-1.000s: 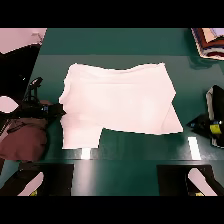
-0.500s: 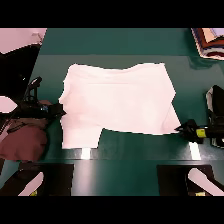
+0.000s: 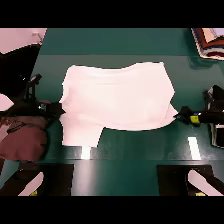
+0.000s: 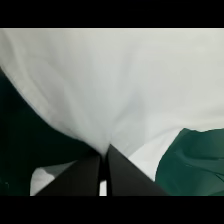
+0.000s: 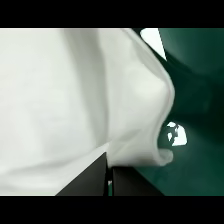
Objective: Fold the shirts.
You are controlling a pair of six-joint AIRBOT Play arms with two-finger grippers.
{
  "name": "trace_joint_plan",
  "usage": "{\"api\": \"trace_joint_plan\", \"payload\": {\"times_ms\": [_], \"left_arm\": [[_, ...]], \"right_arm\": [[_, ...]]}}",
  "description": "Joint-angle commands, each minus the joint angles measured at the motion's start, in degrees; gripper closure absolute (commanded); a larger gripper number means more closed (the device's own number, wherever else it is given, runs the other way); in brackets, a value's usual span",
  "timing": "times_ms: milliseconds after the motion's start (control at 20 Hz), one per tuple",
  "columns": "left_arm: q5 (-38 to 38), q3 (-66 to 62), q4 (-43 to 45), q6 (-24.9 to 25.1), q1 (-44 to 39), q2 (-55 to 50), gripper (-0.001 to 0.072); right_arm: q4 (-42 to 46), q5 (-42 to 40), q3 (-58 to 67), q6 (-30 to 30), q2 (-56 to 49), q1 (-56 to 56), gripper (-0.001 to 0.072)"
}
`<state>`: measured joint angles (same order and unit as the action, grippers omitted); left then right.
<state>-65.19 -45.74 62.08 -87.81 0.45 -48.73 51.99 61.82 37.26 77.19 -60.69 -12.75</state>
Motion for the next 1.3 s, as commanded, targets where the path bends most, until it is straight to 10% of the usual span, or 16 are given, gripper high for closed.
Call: {"api": "trace_joint_plan", "payload": {"times_ms": [0,650,950,1250], "left_arm": [[-4.6,-10.6,0.0,1.3,0.0,0.1,0.0682],[1.0,-81.3,-1.7,2.1,0.0,0.1,0.0683],[2.8,-70.4,-2.1,2.1,0.0,-0.4,0.0683],[-4.2,-51.1,-2.0,2.6,0.0,-13.7,0.0682]], "right_arm": [[0.6,2.3,9.0,-0.8,6.8,1.6,0.0689],[2.2,11.8,66.9,-0.7,19.8,-12.0,0.0690],[4.3,20.3,80.5,2.1,8.1,-12.3,0.0691],[13.1,26.8,67.8,3.9,-7.8,2.2,0.0691]]}}
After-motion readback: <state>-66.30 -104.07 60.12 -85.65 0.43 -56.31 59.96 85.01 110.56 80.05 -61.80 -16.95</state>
